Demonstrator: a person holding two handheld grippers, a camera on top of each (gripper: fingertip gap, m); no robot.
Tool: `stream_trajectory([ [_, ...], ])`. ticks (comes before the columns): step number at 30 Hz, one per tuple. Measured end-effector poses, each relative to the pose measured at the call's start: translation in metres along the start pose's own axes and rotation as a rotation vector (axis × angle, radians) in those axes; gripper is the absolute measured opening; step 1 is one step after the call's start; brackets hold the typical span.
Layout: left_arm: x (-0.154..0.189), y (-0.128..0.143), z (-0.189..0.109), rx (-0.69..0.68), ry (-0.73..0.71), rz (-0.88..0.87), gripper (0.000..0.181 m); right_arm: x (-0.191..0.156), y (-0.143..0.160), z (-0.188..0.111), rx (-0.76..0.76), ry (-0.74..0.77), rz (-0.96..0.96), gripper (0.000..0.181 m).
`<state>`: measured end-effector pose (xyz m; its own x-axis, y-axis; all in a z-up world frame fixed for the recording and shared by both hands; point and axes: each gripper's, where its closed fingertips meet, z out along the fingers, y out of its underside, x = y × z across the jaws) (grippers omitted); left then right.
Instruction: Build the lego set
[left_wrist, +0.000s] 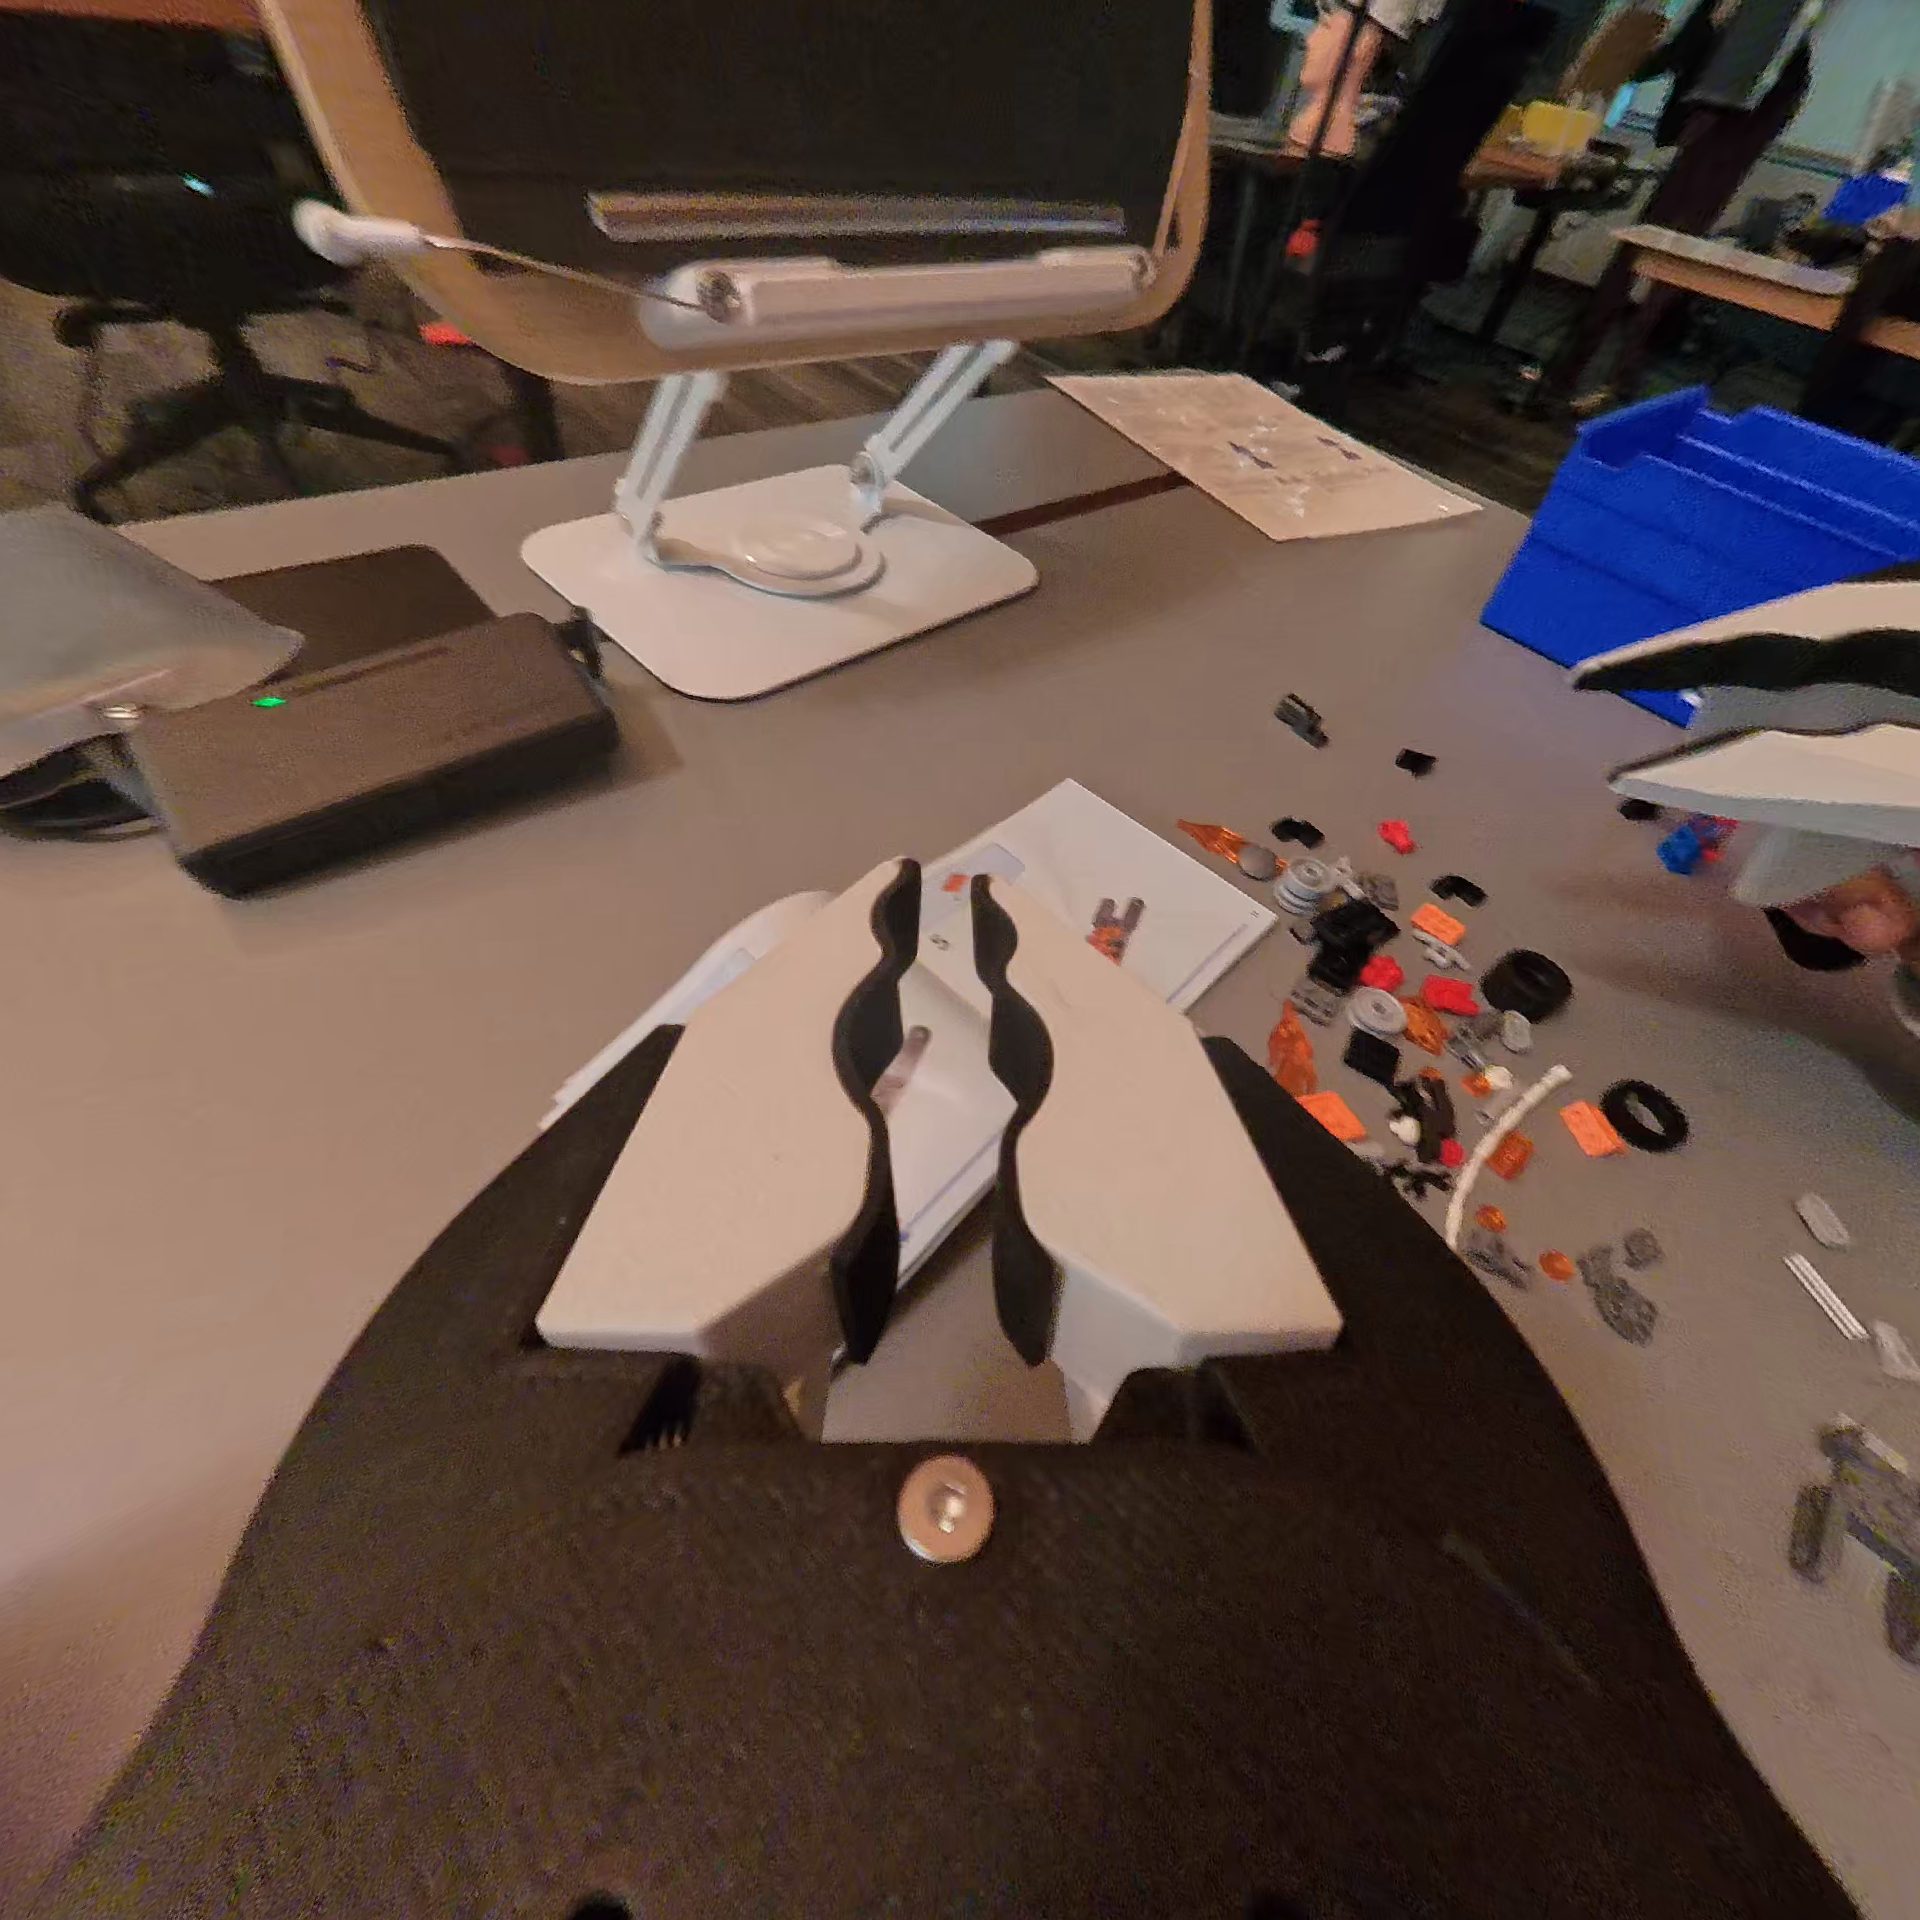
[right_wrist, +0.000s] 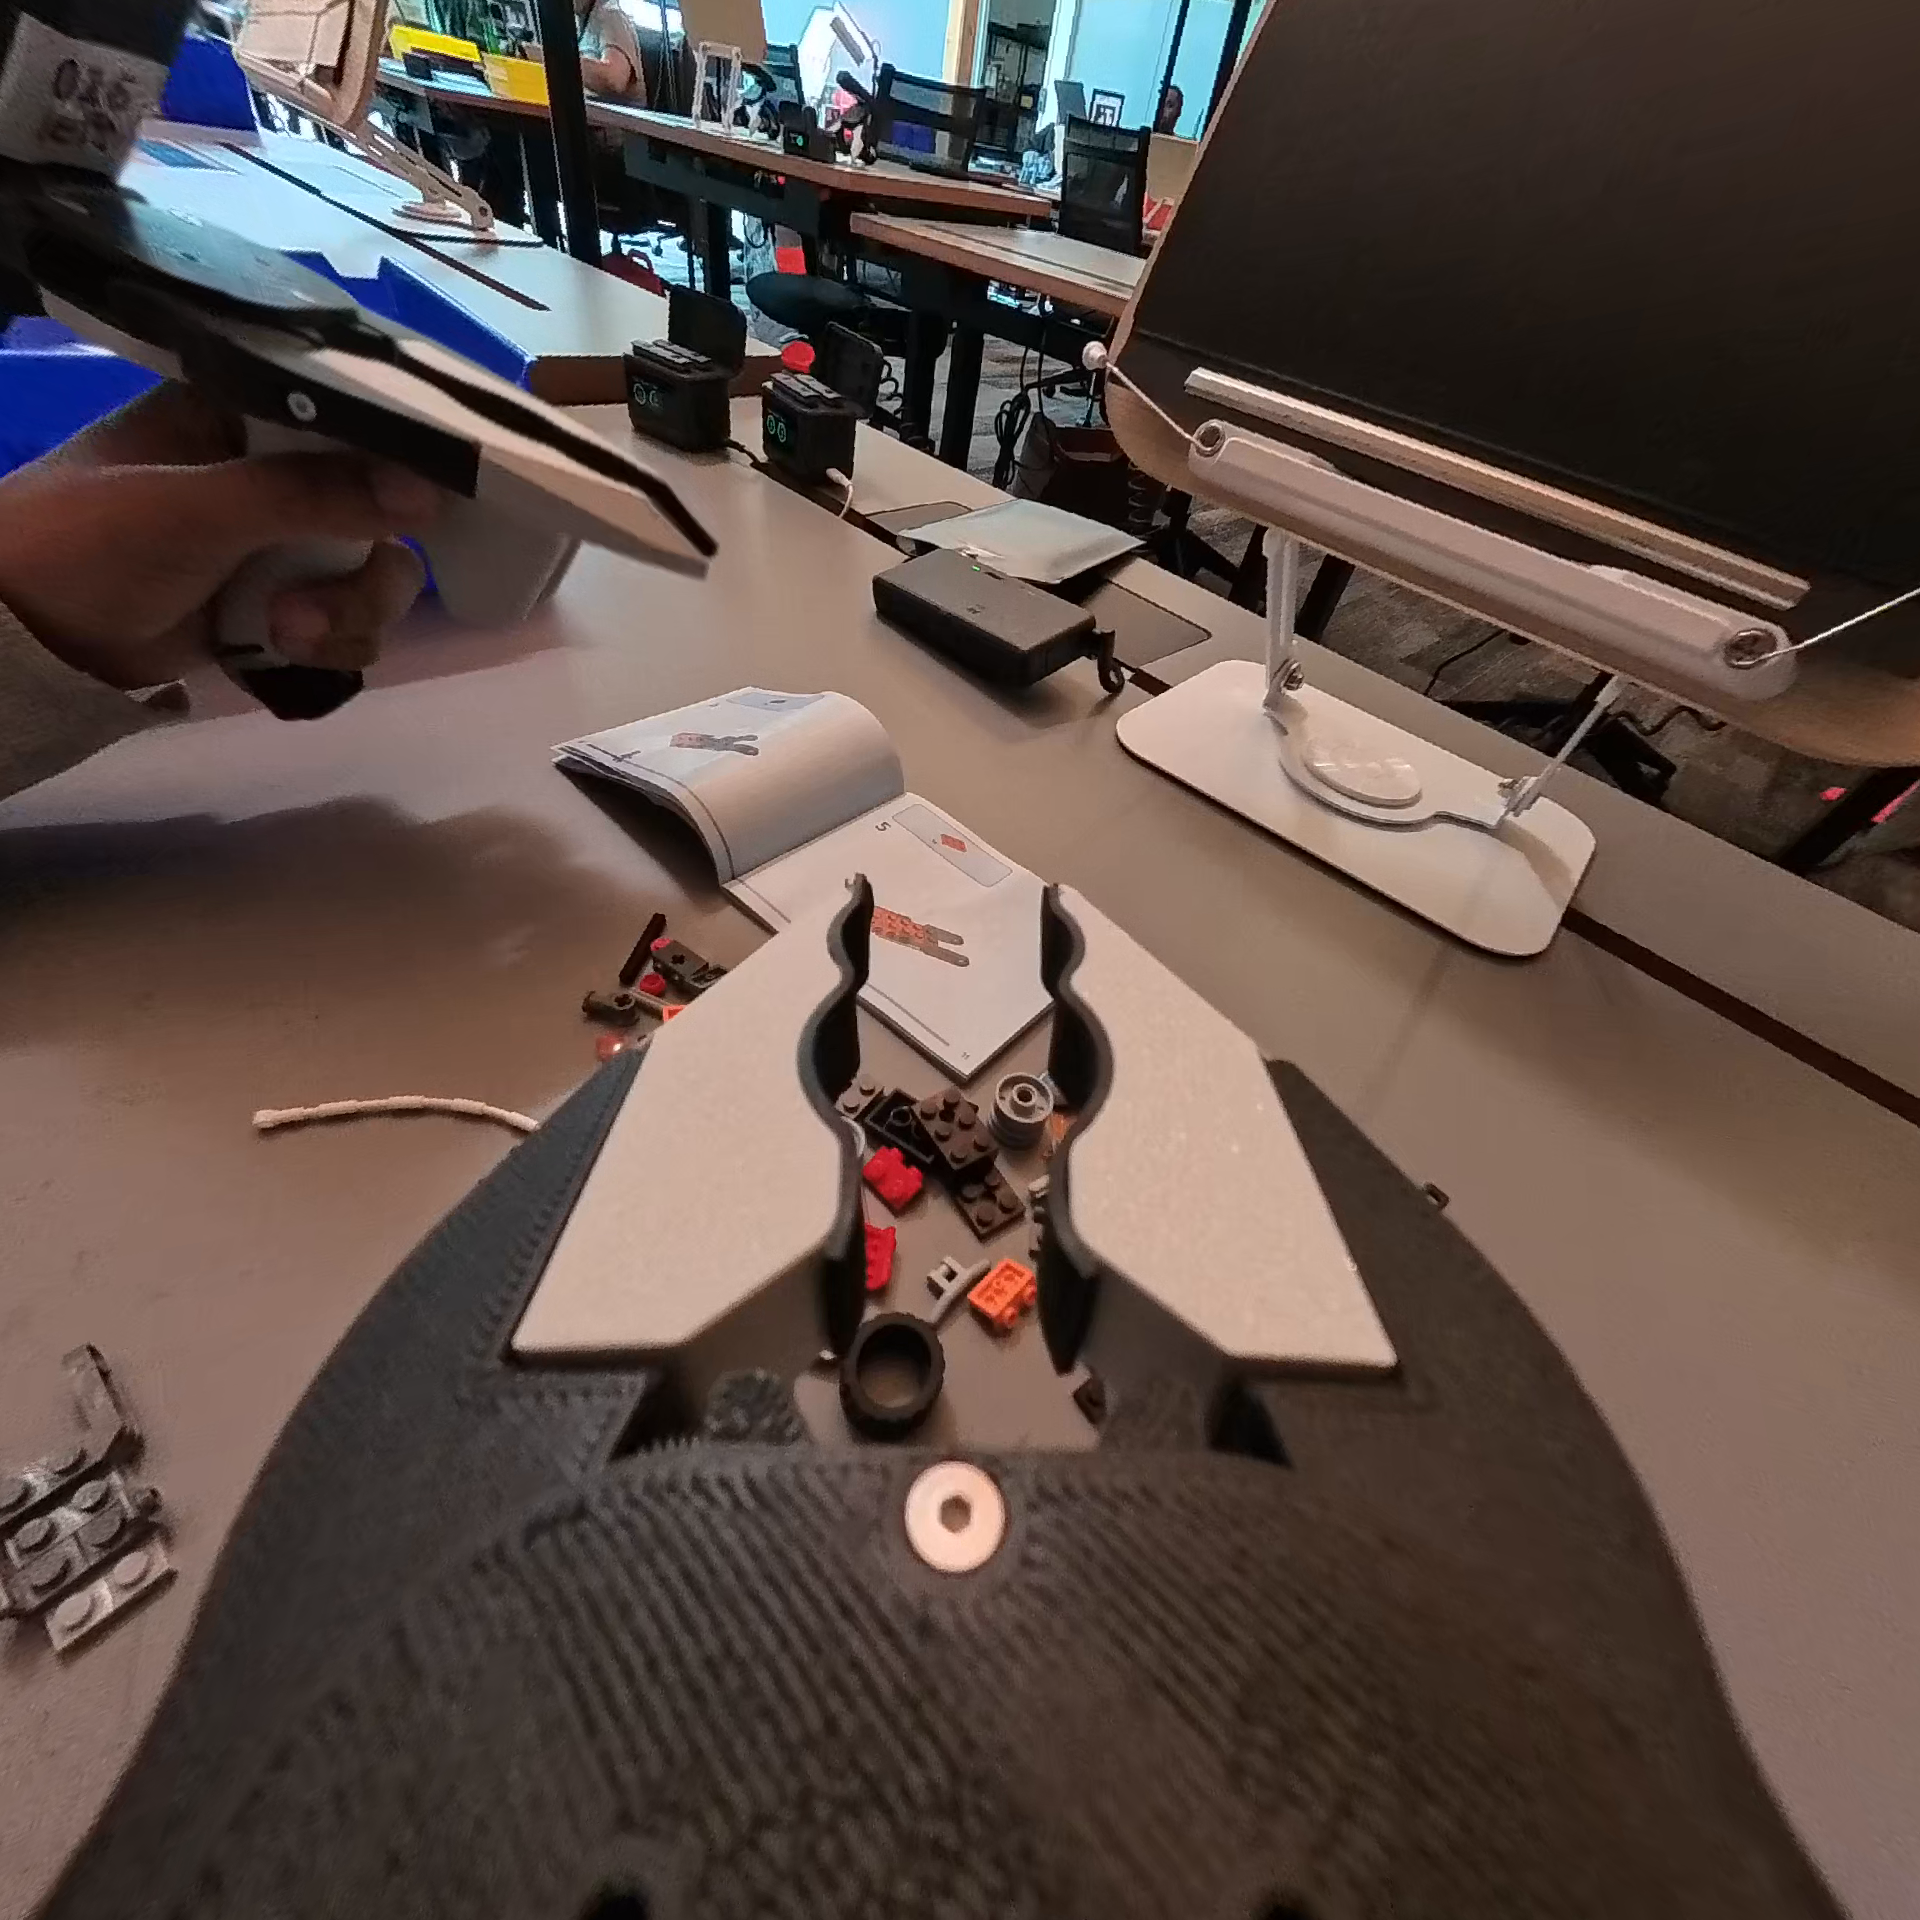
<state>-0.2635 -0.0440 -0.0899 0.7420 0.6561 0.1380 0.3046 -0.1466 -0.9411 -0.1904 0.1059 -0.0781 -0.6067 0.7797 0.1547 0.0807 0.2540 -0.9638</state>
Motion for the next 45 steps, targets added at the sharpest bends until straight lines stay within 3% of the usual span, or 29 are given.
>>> stream_trajectory([
  [1,0.008,0.005,0.003,-0.027,0.051,-0.003,0.010,0.000,0.000,0.000,0.000,0.000,0.000,0.031],
  [5,0.065,0.045,0.014,-0.258,0.360,0.030,0.021,-0.001,0.001,0.001,-0.003,-0.001,-0.003,0.031],
  [8,0.085,0.079,0.023,-0.405,0.367,0.219,0.023,-0.001,0.001,0.001,-0.003,-0.001,-0.002,0.031],
  [11,0.095,0.097,0.029,-0.489,0.363,0.264,0.022,-0.001,0.001,0.001,-0.006,-0.002,-0.002,0.032],
  [19,0.102,0.089,0.024,-0.443,0.416,0.261,0.022,-0.003,0.003,0.002,-0.015,-0.004,-0.014,0.031],
  [26,0.105,0.103,0.028,-0.498,0.388,0.369,0.021,-0.003,0.002,0.003,-0.013,-0.005,-0.010,0.032],
  [32,0.101,0.108,0.035,-0.484,0.301,0.548,0.014,-0.004,0.003,0.004,-0.017,-0.011,-0.011,0.032],
  [45,0.102,0.103,0.045,-0.435,0.217,0.637,0.017,-0.006,0.005,0.005,-0.026,-0.018,-0.016,0.032],
])
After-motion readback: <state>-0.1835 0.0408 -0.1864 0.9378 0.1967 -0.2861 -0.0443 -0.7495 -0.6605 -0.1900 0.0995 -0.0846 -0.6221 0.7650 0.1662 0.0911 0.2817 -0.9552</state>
